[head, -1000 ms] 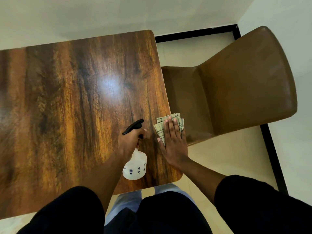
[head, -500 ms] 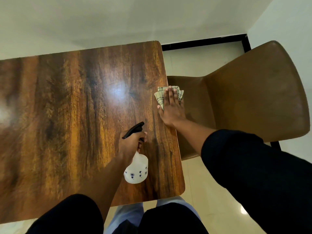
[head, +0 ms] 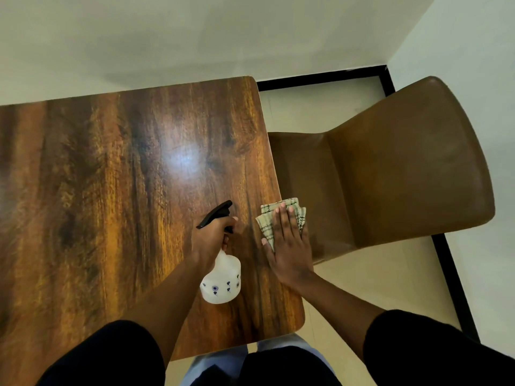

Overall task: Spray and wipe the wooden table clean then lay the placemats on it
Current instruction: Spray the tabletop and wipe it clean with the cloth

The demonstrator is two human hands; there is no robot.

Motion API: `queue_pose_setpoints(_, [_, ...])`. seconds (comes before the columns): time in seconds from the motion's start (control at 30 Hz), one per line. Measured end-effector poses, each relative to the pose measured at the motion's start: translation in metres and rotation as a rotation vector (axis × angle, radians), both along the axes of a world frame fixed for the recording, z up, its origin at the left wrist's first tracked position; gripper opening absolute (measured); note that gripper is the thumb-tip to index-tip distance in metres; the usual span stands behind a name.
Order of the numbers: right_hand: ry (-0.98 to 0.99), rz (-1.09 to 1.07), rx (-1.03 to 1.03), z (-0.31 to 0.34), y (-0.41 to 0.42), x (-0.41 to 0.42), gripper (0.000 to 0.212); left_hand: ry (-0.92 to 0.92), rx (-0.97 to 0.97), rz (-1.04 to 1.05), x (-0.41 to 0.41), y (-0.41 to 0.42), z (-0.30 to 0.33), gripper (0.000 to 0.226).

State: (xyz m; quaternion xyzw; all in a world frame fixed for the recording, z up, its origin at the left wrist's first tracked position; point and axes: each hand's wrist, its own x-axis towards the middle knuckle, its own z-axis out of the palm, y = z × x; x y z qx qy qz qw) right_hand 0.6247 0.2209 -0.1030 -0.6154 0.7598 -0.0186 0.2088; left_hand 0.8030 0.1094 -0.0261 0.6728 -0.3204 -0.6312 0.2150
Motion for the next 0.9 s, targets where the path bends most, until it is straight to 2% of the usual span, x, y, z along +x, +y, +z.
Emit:
queue_pose_setpoints(0.1, [0.013,0.008,0.011,-0.002,-0.022,-0.003,0.076,0.025,0.019,-0.023,0.006,-0.014,-0.004,0.029])
queue_pose_setpoints(0.27, [0.002,-0.012,0.007,-0.002,-0.105,-0.013,0.077,0.089,0.044,-0.013,0.011,-0.048,0.005,0.011])
queue_pose_setpoints(0.47, [0.049,0.024,-0.016,-0.005,-0.223,-0.030,0.080,0.190,-0.039,-0.060,0.017,-0.095,0.018,0.046])
queue_pose_setpoints(0.6, [0.059,0.037,-0.005,-0.003,-0.274,-0.038,0.081,0.208,-0.080,-0.021,0.022,-0.118,0.021,0.046])
queue_pose_setpoints(0.7, [0.074,0.014,-0.013,-0.004,-0.275,-0.033,0.080,0.179,-0.057,-0.035,0.026,-0.126,0.014,0.024])
queue_pose_setpoints(0.8, [0.068,0.013,-0.083,-0.007,-0.247,-0.021,0.080,0.150,-0.037,-0.028,0.029,-0.128,0.008,0.038])
queue_pose_setpoints(0.9, [0.070,0.055,-0.139,-0.009,-0.204,-0.007,0.076,0.192,-0.029,-0.010,0.026,-0.125,0.012,0.026])
